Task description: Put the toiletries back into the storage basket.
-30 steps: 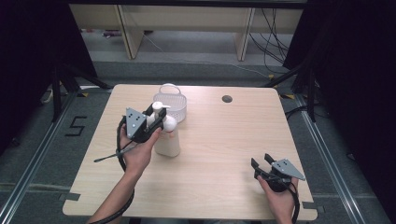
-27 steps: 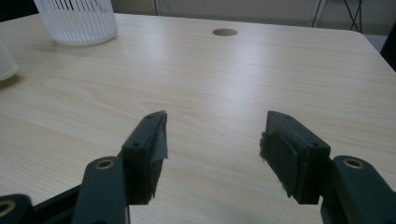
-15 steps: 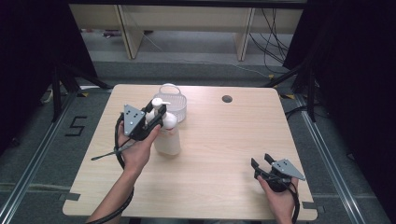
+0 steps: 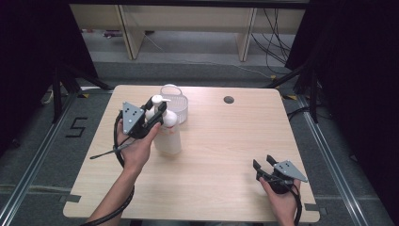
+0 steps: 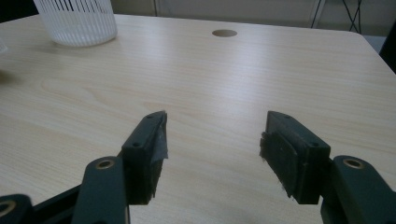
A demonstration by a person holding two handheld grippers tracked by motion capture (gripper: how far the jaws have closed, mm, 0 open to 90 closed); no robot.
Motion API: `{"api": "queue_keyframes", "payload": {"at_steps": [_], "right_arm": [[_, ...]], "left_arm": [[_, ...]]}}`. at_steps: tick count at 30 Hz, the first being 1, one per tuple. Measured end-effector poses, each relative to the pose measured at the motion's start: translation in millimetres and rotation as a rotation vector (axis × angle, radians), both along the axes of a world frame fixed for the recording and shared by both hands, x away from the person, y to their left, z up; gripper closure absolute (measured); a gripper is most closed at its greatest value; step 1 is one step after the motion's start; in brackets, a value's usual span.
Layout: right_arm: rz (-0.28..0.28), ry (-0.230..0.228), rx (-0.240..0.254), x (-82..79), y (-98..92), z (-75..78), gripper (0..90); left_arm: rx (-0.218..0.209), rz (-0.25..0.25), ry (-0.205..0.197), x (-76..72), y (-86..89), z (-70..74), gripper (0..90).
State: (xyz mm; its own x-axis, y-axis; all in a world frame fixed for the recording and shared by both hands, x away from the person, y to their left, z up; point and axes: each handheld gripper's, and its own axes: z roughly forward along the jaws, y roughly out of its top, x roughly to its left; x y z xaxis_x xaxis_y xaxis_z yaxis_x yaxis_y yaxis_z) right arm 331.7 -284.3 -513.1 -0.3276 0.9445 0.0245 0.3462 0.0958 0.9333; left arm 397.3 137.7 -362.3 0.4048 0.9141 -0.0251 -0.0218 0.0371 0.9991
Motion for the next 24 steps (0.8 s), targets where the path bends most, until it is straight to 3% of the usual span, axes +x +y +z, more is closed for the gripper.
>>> {"api": "queue_keyframes", "payload": {"at_steps": [15, 24], "right_arm": [[0.007, 0.016, 0.022, -0.8, 1.3, 0.2, 40.4], [0.000, -0.005, -0.007, 0.2, -0.5, 0.1, 40.4]], "left_arm": [[-0.005, 0.014, -0.020, 4.0, 4.8, 10.4, 59.3], [-0.005, 0.021, -0.031, 7.2, 7.0, 17.2, 59.3]]}}
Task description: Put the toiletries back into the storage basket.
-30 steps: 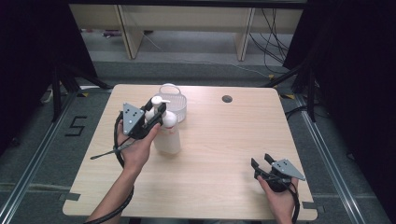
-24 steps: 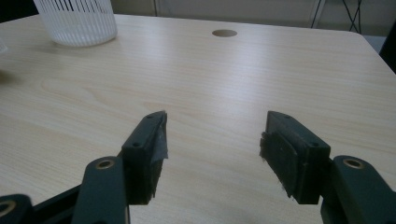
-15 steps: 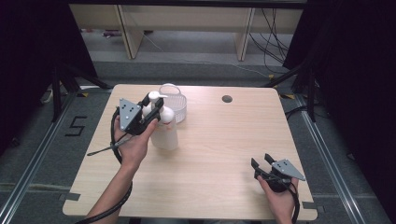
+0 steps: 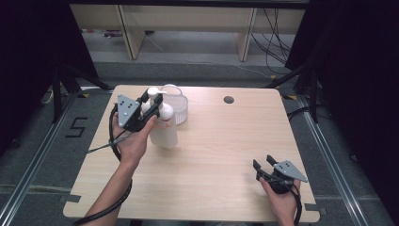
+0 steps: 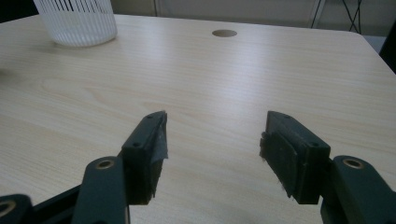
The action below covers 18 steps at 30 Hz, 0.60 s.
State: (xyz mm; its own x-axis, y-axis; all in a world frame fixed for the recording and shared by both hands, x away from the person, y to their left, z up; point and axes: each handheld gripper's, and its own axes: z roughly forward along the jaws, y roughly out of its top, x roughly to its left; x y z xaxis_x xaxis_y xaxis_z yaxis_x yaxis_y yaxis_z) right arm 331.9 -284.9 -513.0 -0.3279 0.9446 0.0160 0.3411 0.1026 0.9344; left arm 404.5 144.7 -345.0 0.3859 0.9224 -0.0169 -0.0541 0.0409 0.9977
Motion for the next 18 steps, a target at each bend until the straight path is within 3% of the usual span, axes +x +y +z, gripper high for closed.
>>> {"api": "queue_keyframes", "payload": {"at_steps": [18], "right_arm": [[-0.001, 0.003, 0.006, -0.3, 0.0, 0.2, 40.4]], "left_arm": [[-0.006, 0.008, -0.012, 7.8, 1.8, 11.5, 59.3]]}}
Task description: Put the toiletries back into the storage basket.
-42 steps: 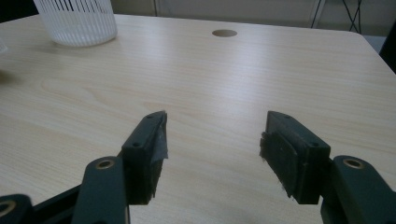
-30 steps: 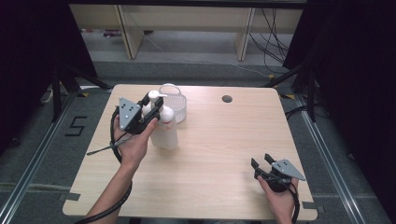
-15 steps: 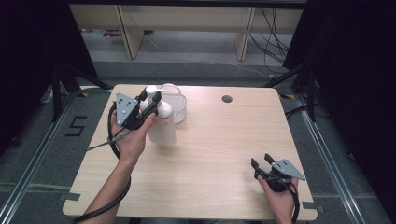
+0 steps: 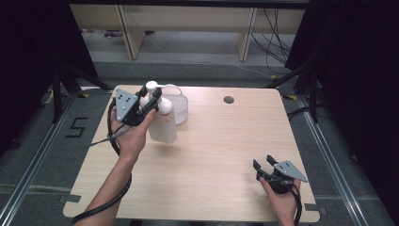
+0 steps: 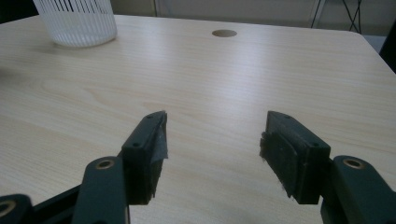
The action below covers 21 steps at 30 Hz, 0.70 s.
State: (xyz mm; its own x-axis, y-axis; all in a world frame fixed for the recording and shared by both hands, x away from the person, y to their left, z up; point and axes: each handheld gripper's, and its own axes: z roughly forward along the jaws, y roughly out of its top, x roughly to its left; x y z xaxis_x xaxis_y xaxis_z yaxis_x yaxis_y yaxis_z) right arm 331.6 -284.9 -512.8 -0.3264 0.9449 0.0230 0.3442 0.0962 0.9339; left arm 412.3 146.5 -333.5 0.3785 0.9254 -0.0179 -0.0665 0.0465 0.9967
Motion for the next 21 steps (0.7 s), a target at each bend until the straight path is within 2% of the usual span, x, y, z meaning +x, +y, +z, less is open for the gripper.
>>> {"api": "queue_keyframes", "payload": {"at_steps": [21], "right_arm": [[0.003, 0.001, 0.014, 0.5, 0.5, -0.4, 40.3]], "left_arm": [[-0.003, 0.011, -0.018, 11.7, 2.1, 13.3, 59.3]]}}
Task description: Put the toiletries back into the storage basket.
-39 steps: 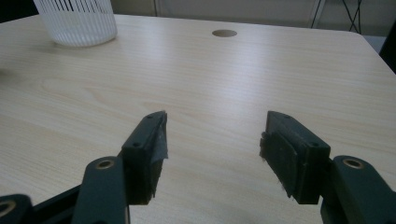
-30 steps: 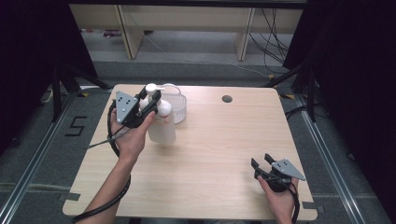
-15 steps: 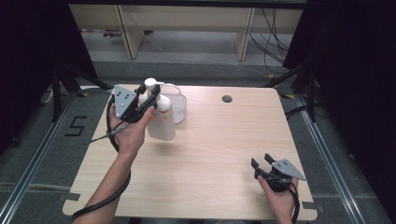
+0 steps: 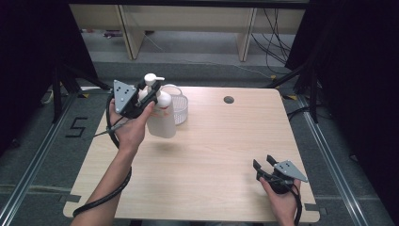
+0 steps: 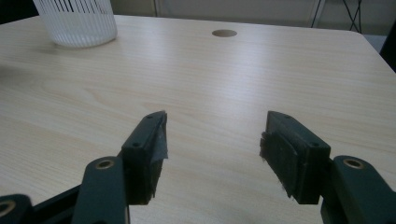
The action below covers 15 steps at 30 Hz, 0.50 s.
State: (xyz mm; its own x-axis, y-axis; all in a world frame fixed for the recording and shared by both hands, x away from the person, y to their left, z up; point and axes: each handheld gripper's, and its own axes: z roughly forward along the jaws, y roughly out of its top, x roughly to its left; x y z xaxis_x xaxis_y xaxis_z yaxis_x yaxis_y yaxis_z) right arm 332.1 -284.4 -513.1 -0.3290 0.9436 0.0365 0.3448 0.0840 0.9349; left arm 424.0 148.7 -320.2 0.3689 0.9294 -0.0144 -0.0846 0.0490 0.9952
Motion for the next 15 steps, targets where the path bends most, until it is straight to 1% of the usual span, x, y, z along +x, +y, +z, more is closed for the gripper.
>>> {"api": "queue_keyframes", "payload": {"at_steps": [4, 6, 8, 9, 11, 13, 14, 15], "right_arm": [[0.001, 0.000, -0.002, 0.0, -0.4, 0.2, 40.3], [0.002, 0.008, 0.004, -0.1, 0.3, -0.1, 40.3], [-0.001, -0.001, -0.006, 0.1, -0.4, 0.1, 40.3], [0.001, -0.003, -0.002, 0.2, -0.2, -0.1, 40.4], [-0.001, 0.006, -0.001, -0.4, -0.2, 0.4, 40.4], [-0.003, 0.019, 0.018, -0.8, 1.2, 0.2, 40.3], [0.003, 0.005, 0.000, 0.1, 0.1, -0.3, 40.3], [0.000, 0.011, 0.011, -0.3, 0.7, 0.1, 40.4]], "left_arm": [[-0.003, 0.001, -0.006, 2.2, -0.4, 2.0, 59.2], [-0.001, 0.001, -0.008, 3.6, -0.1, 3.0, 59.3], [-0.005, 0.001, -0.010, 5.2, 0.3, 4.1, 59.2], [-0.005, 0.002, -0.010, 5.7, 0.5, 4.6, 59.3], [-0.007, 0.003, -0.010, 6.8, 0.8, 5.6, 59.3], [-0.006, 0.003, -0.012, 7.9, 0.8, 6.3, 59.2], [-0.005, 0.003, -0.013, 8.6, 0.8, 6.6, 59.3], [-0.005, 0.005, -0.014, 9.5, 0.9, 6.8, 59.3]]}}
